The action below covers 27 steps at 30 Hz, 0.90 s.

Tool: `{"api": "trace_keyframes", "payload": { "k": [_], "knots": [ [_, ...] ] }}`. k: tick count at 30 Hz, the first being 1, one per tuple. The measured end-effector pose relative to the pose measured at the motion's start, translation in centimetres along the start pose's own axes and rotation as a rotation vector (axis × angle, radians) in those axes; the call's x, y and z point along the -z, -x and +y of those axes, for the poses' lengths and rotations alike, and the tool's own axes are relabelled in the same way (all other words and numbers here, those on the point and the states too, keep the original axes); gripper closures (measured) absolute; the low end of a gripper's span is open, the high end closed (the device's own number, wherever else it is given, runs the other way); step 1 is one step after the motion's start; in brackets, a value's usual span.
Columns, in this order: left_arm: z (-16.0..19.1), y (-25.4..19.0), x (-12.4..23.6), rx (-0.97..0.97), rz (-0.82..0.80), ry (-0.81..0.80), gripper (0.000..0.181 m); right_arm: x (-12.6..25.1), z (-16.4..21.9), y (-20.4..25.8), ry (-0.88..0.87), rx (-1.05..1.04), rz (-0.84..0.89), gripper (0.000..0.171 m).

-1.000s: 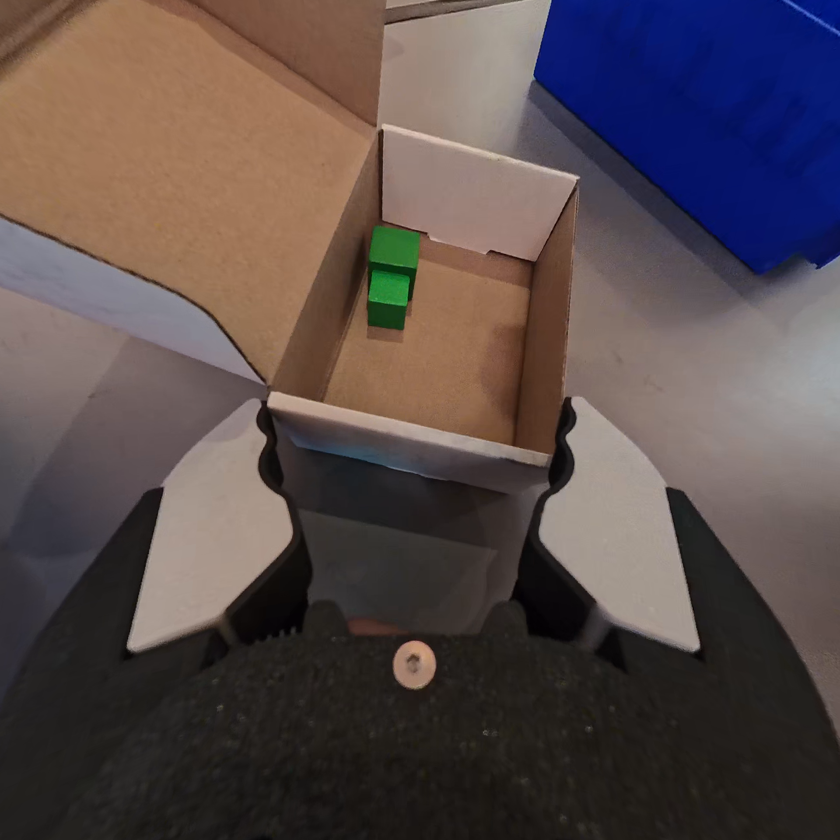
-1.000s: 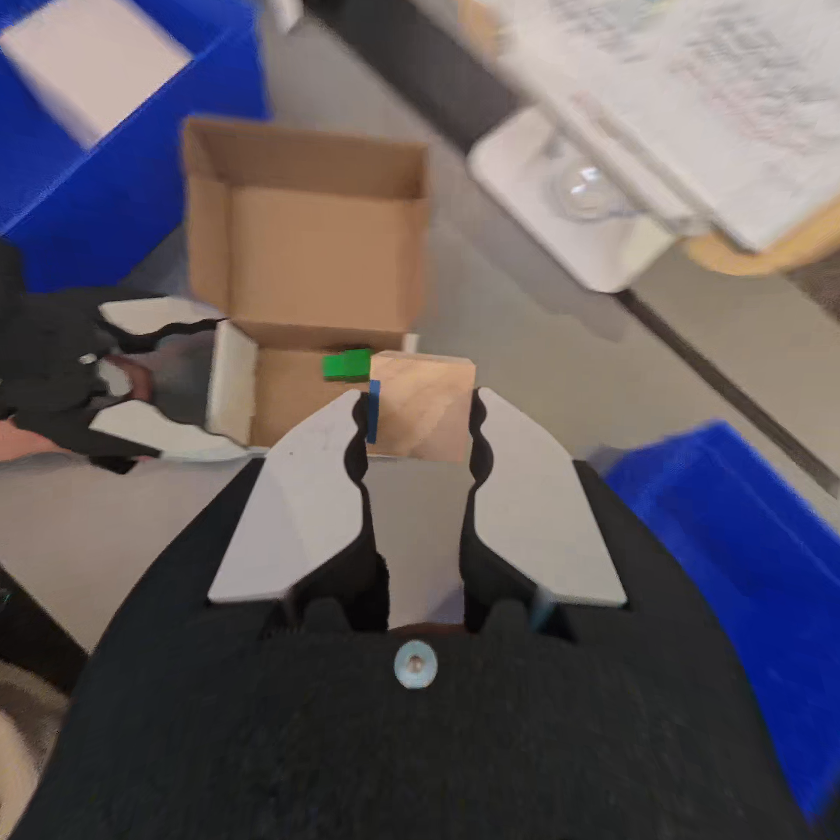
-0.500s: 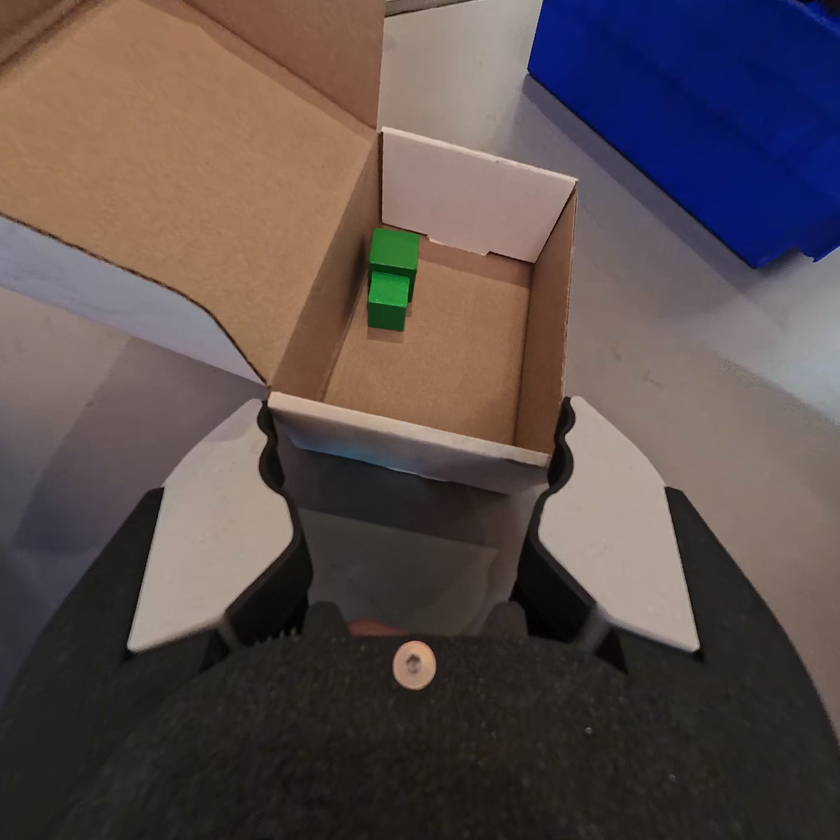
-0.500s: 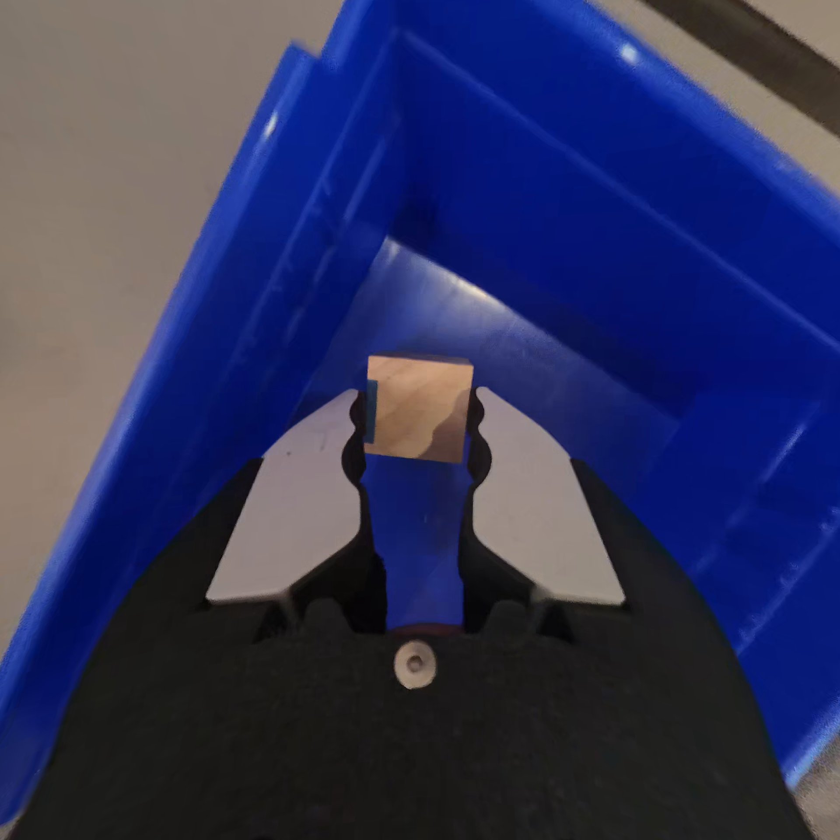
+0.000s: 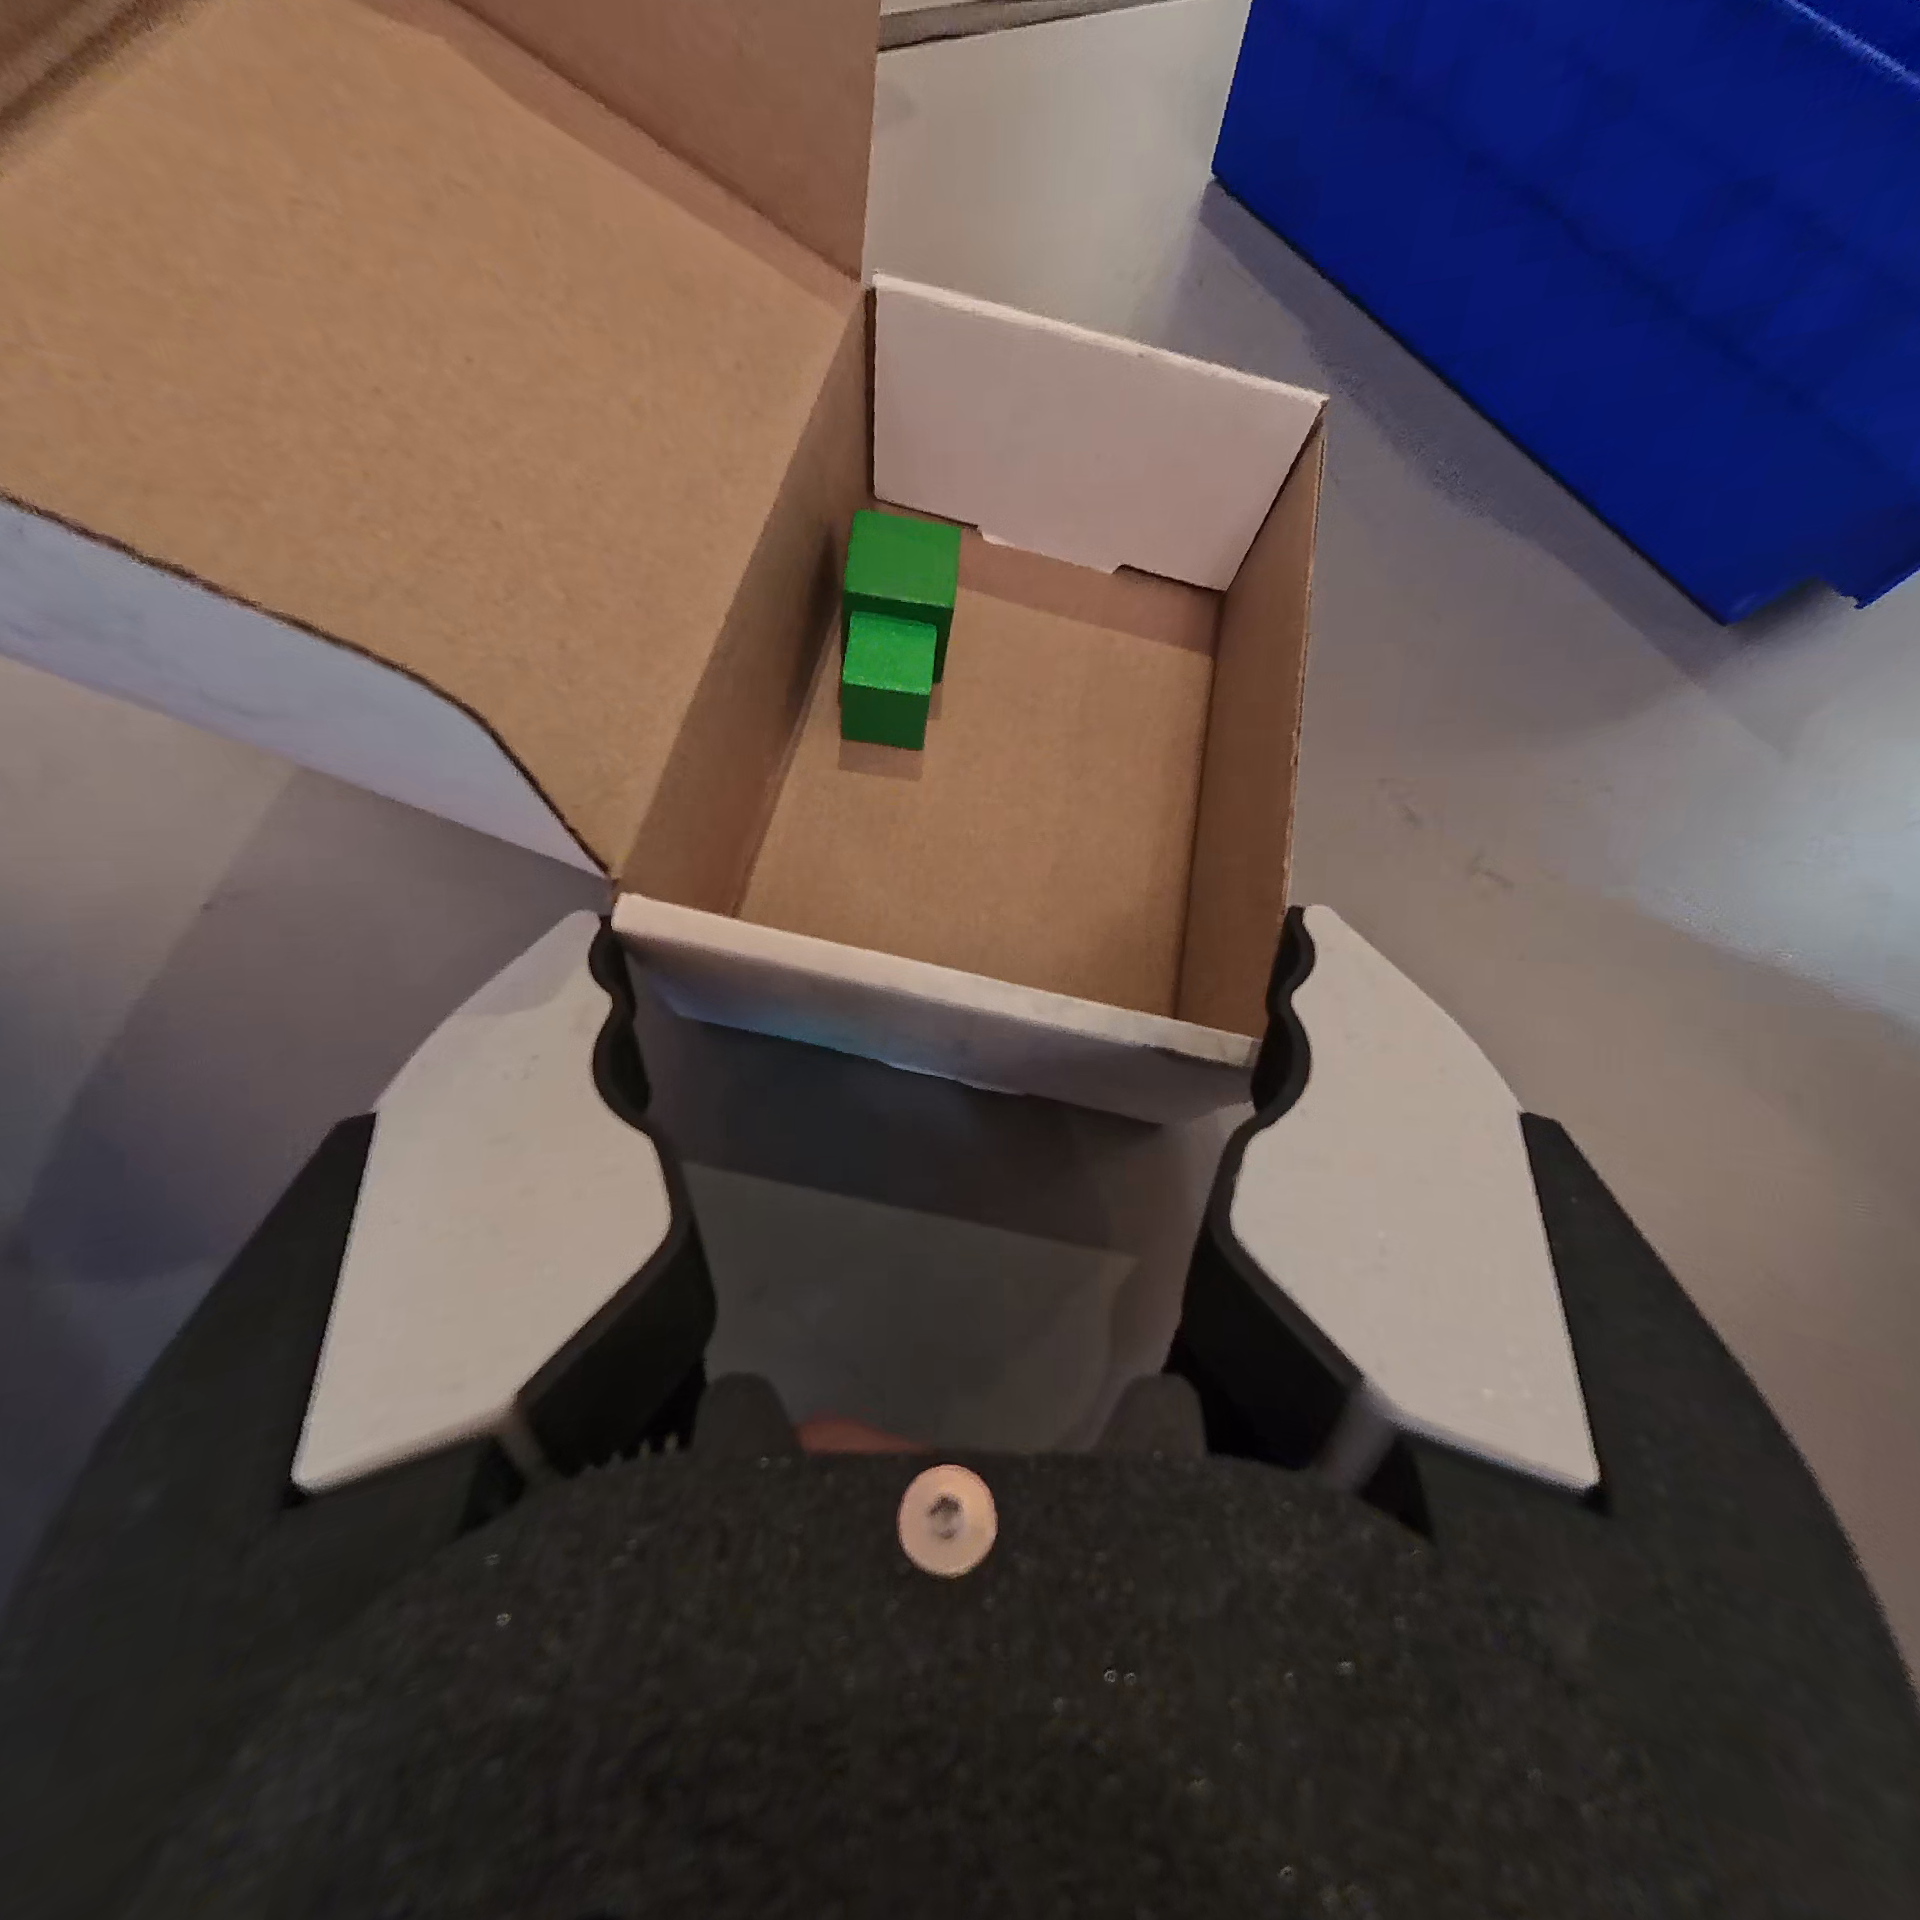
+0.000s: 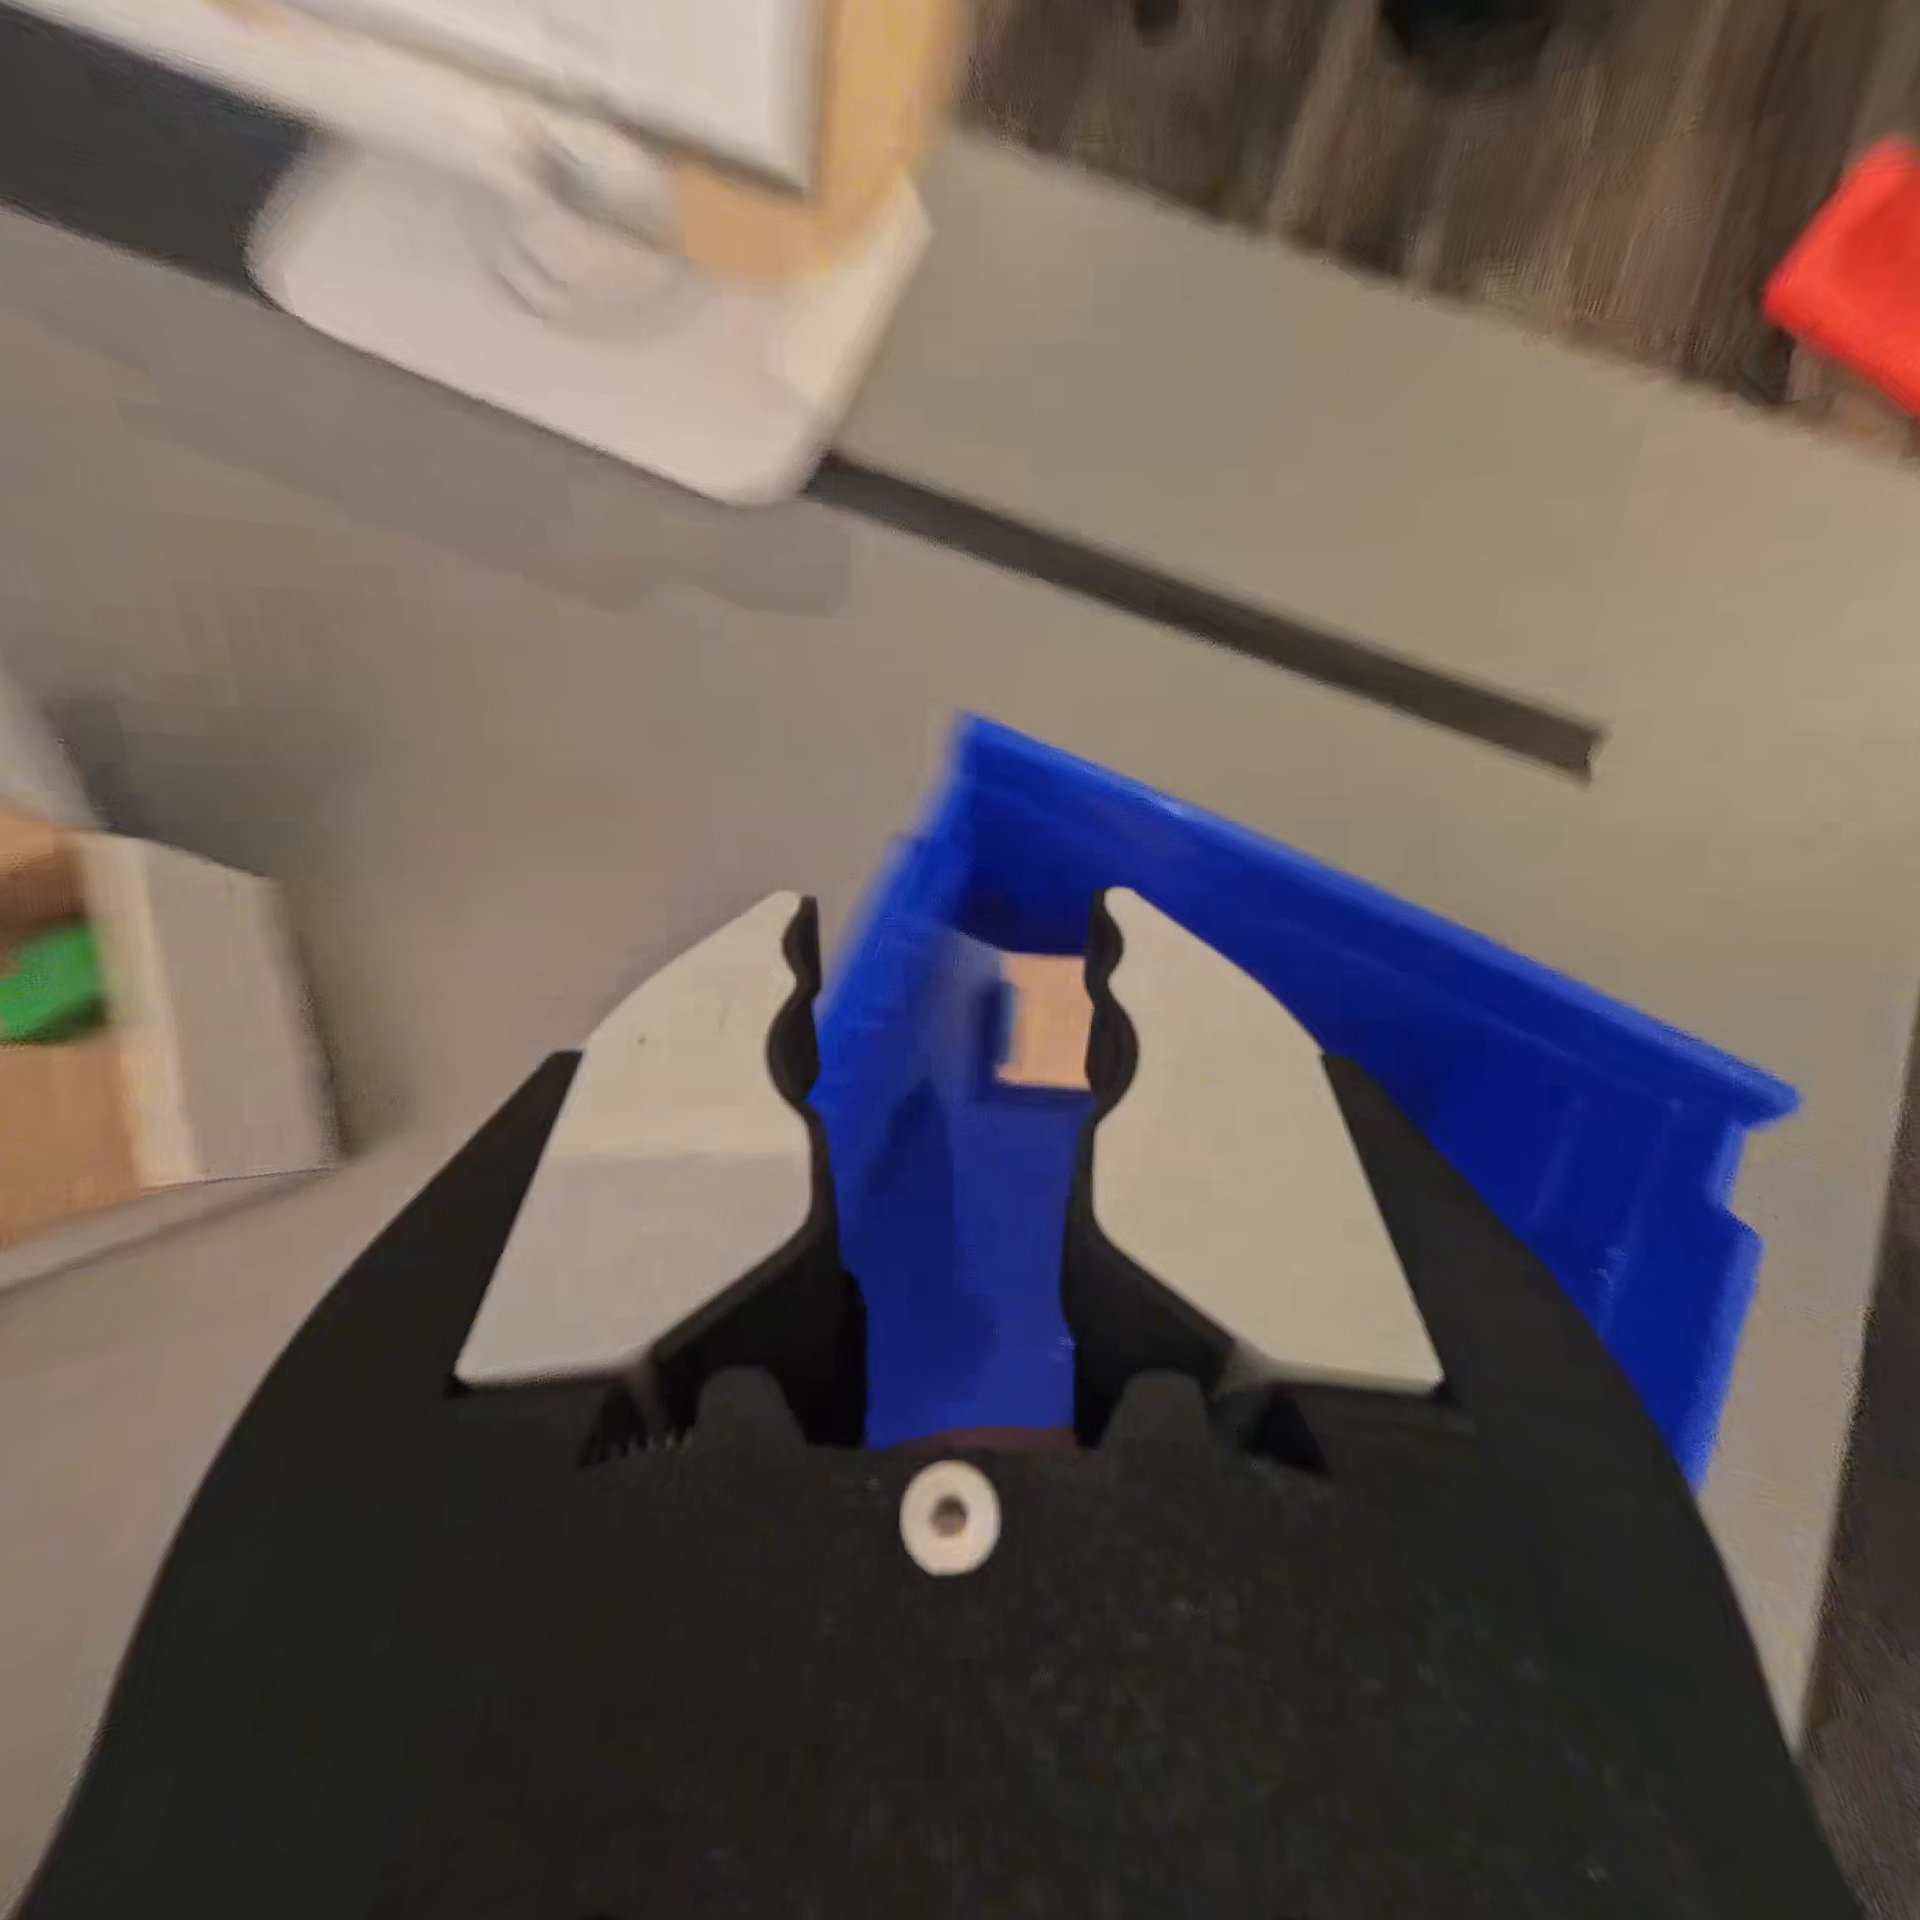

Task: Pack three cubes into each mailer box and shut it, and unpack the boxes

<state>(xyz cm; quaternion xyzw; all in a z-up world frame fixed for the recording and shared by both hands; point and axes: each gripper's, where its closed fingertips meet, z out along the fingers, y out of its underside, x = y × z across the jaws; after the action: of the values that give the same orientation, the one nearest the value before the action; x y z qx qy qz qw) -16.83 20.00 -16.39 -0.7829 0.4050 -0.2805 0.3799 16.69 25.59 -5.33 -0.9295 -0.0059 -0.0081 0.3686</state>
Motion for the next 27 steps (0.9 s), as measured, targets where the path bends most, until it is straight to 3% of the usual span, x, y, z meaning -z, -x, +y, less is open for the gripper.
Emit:
{"api": "trace_keyframes", "payload": {
  "k": [2,5,7,9,16,20,23,27],
  "knots": [
    [-0.1,0.0,-0.1,-0.005,0.001,0.001,0.067,2.6,-1.9,6.4,-0.073,0.117,-0.092,0.12],
    [-0.1,0.0,-0.2,-0.012,0.01,0.015,0.067,3.6,-0.8,18.7,-0.066,0.309,-0.318,0.115],
    [-0.2,0.0,-0.3,-0.013,0.013,0.022,0.067,2.3,2.0,25.4,0.007,0.402,-0.438,0.117],
    [-0.2,0.0,-0.3,-0.014,0.01,0.027,0.067,-0.7,5.0,28.6,0.132,0.48,-0.45,0.113],
    [-0.1,0.0,-0.2,-0.015,0.01,0.021,0.067,-8.9,6.6,26.9,0.351,0.497,-0.218,0.122],
    [-0.1,0.0,-0.2,-0.017,0.011,0.022,0.067,-9.0,6.7,25.9,0.397,0.58,-0.147,0.151],
    [-0.1,0.0,-0.2,-0.016,0.012,0.02,0.067,-8.3,7.0,27.5,0.379,0.5,-0.264,0.171],
    [-0.1,0.0,-0.2,-0.019,0.016,0.022,0.067,-6.7,5.5,26.8,0.301,0.483,-0.223,0.164]
  ]
}}
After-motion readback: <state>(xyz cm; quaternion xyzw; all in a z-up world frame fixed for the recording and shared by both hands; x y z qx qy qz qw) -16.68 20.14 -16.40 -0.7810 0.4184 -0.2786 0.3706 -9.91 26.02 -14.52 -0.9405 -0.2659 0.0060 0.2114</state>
